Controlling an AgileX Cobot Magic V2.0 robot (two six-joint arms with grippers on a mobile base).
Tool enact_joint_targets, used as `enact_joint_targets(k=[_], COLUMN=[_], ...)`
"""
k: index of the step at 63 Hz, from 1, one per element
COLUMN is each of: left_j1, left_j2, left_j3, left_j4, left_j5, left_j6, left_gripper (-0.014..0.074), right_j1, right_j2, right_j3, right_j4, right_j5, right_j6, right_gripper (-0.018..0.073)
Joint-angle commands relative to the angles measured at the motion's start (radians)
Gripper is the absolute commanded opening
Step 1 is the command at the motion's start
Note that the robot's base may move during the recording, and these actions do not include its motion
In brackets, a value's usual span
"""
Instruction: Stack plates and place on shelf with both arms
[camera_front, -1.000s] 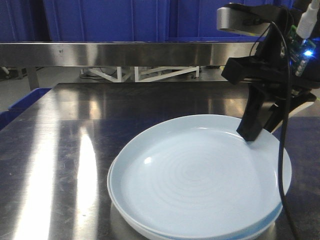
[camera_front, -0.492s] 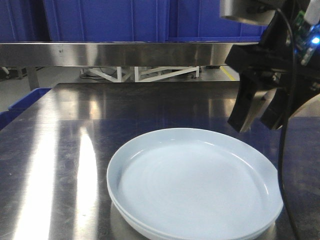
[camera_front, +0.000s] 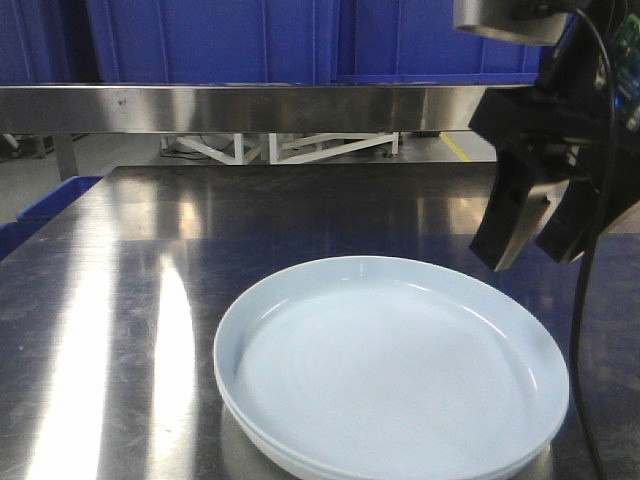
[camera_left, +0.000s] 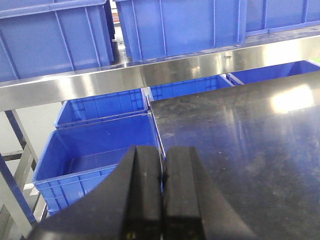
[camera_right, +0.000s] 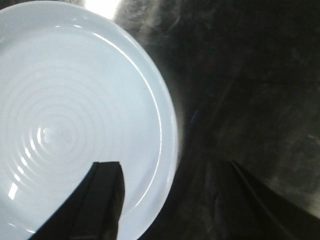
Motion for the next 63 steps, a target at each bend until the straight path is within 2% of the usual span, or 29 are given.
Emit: enact_joint_targets(k=[1,16,40,53,57,63], left_j1=[0.000,0.000,0.000,0.000,0.000,0.000], left_j2=[0.023,0.023,0.023,0.023,0.023,0.023], left_j3=[-0.024,-0.024,-0.024,-0.024,-0.024,-0.024], left_j4=[-0.007,-0.007,0.001,0.000,0.000,0.001], left_j5=[-0.085,-0.085,-0.085,-0.085,-0.085,-0.085], left_j6=[-0.008,-0.008,-0.008,-0.008,-0.008,-0.008], left_gripper=[0.0088,0.0088,0.0088,0.0088,0.0088,0.0088], right_j1=[-0.003,-0.003,-0.003,-0.003,-0.003,-0.003], right_j2=[-0.009,0.064,0.111,0.120,0.120,0.120], right_j3=[-0.007,0.002,0.002,0.002,0.002,0.002], right_j4=[0.005,0.005,0.005,0.005,0.005,0.005], right_j5=[-0.048,-0.060,-0.083,-0.082,-0.082,-0.075], right_j6=[-0.008,-0.008,-0.009,-0.009,-0.009,-0.009], right_gripper=[0.0481,0.0473,0.0317,0.0302,0.0263,0.0132])
